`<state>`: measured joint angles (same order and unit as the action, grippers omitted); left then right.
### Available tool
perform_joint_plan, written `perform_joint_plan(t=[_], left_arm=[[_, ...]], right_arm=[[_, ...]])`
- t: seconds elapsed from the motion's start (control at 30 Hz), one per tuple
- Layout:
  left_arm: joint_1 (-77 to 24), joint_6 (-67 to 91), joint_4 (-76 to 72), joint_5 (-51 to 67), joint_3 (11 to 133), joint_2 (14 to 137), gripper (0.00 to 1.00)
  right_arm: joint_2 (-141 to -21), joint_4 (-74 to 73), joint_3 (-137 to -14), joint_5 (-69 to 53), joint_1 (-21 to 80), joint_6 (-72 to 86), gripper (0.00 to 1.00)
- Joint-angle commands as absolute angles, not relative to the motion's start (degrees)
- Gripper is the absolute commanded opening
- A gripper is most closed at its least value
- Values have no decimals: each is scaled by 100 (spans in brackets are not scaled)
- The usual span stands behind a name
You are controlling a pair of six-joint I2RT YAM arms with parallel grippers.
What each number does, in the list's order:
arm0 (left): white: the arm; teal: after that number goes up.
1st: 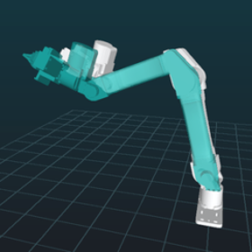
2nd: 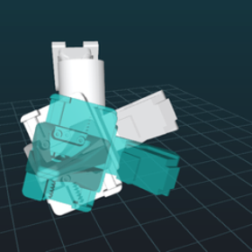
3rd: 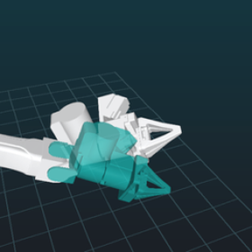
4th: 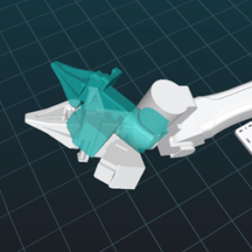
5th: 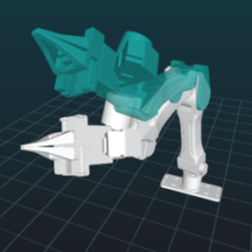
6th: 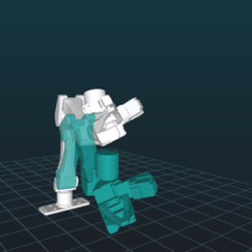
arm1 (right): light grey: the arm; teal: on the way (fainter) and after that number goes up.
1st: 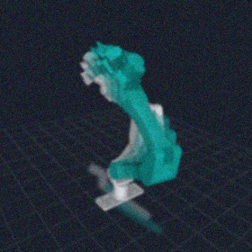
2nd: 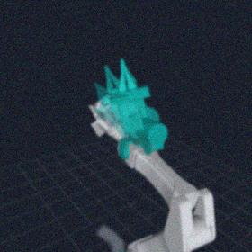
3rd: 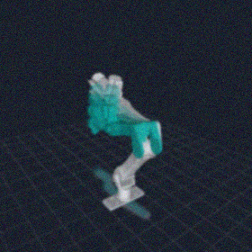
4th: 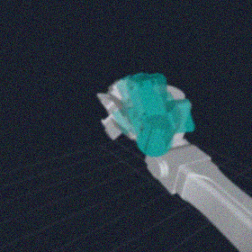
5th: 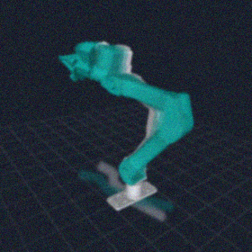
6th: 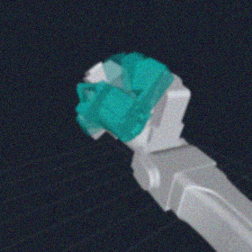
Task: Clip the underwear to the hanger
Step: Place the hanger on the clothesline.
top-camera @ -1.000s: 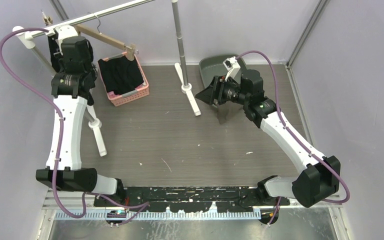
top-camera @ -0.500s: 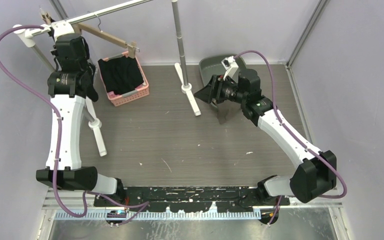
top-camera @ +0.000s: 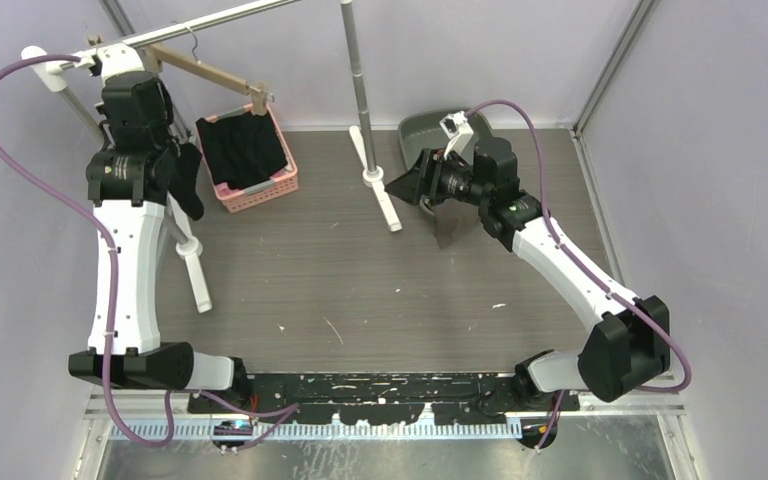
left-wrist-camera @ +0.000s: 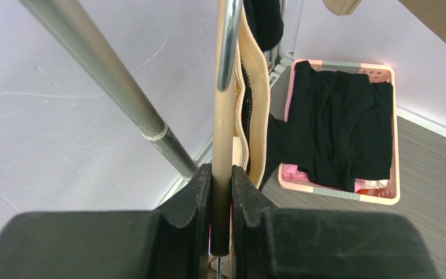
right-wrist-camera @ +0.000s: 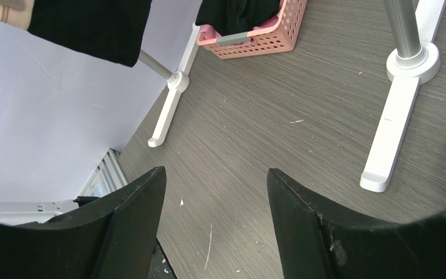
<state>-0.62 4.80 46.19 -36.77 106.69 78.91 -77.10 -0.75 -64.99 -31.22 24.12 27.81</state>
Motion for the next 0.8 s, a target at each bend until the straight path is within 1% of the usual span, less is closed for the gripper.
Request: perform_joint_plan(t=[0.0,0.33,0.77], left_arm=[[-29,510,3988,-3697,10926,7508,0],[-26,486,4033,-3697,11058,7523,0],[-24,768,4014,-3391,10540,7031,0]], right_arm=[[-7763,322,-6573,-3232,2461,2838,70],[-7904,365,-6709,-3285,2511,2847,70],[-7998,465,-6662,-3287,2559,2875,70]])
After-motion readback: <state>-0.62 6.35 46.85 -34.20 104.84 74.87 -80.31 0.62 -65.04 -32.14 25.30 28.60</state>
